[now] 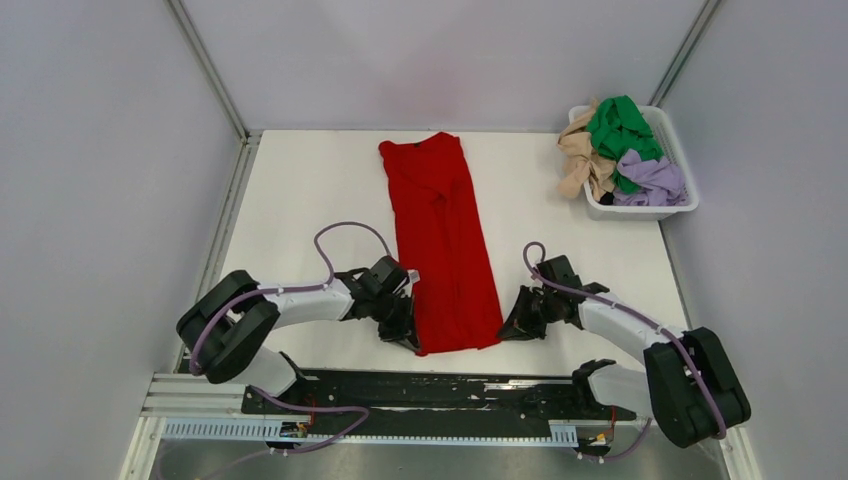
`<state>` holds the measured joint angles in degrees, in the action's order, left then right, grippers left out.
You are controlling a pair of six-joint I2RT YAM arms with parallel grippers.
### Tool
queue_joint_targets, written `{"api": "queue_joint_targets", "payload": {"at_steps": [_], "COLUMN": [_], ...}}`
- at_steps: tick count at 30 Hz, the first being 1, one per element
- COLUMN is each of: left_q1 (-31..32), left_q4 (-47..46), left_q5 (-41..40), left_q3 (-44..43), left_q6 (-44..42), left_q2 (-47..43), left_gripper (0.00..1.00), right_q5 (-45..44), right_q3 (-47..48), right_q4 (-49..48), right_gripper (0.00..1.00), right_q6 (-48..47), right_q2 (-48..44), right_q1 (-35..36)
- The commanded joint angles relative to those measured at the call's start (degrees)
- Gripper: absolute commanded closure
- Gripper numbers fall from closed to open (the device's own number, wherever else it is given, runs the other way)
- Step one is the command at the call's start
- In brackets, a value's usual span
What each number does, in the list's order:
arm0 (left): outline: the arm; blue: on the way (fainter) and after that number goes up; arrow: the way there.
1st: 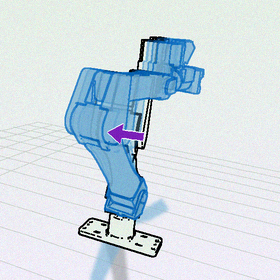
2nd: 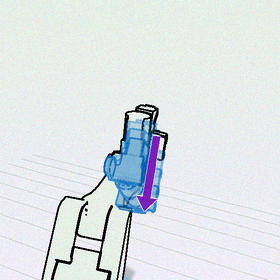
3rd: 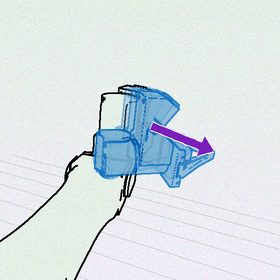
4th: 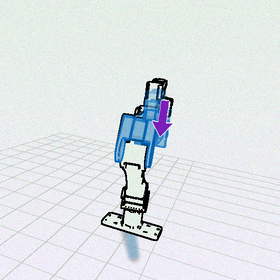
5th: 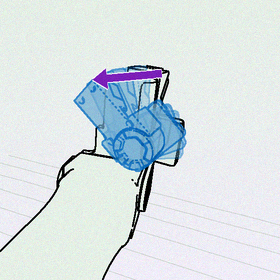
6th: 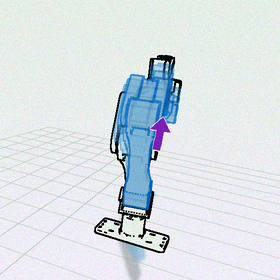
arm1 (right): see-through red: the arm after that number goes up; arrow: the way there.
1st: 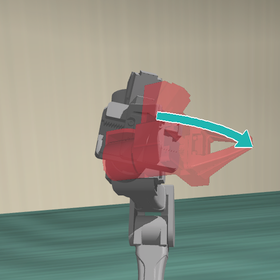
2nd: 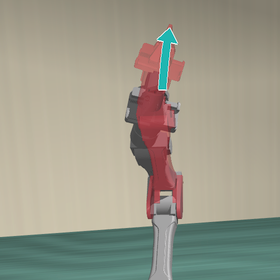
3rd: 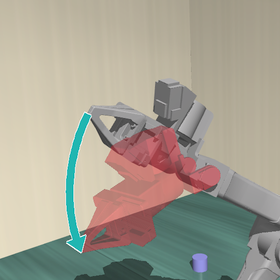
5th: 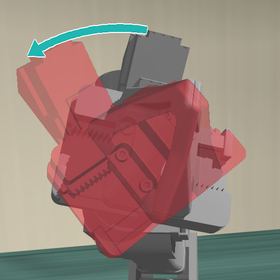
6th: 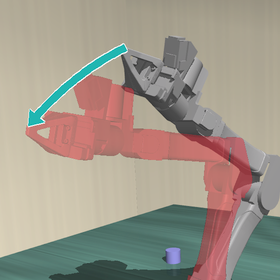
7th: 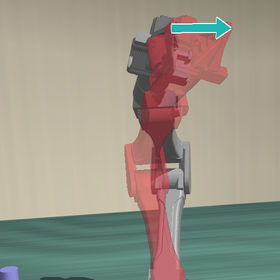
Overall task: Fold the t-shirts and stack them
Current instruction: Rotate the tshirt 90 degrees, then grab the bottom of the folded rectangular tshirt with both arms
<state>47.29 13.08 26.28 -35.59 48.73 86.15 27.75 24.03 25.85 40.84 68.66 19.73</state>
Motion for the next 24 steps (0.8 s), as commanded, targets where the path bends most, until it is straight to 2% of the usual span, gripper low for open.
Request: {"api": "queue_joint_targets", "payload": {"at_steps": [1, 8, 11, 14, 17, 20, 24], "left_q1": [1.32, 5.84, 6.30, 6.32, 6.26, 4.75, -0.02], "left_q4": [7.25, 12.14, 14.59, 13.18, 10.95, 10.06, 6.88], "left_q5": [-2.64, -3.67, -4.32, -4.99, -5.23, -5.27, -2.81], "left_q3": [1.52, 5.30, 7.04, 7.29, 5.68, 2.92, -0.49], "left_q6": [1.20, 8.21, 10.11, 11.22, 10.15, 7.11, 2.49], "left_q2": [-5.85, -17.61, -22.36, -26.91, -27.38, -24.24, -18.95], "left_gripper": [1.00, 1.00, 1.00, 1.00, 1.00, 1.00, 1.00], "right_q5": [4.23, 2.56, -0.20, -3.23, -6.80, -11.25, -16.14], "right_q3": [-3.90, -6.00, -4.06, -2.12, 0.78, 4.23, 8.75], "right_q4": [-1.23, 0.34, 2.31, 2.40, 2.47, 2.37, 2.25], "right_gripper": [1.00, 1.00, 1.00, 1.00, 1.00, 1.00, 1.00], "right_q6": [4.93, 16.15, 16.31, 16.08, 14.35, 12.24, 9.60], "right_q2": [-3.95, -14.54, -17.88, -19.42, -18.71, -16.90, -13.21], "right_q1": [4.74, 17.62, 18.80, 18.77, 18.77, 18.61, 18.05]}}
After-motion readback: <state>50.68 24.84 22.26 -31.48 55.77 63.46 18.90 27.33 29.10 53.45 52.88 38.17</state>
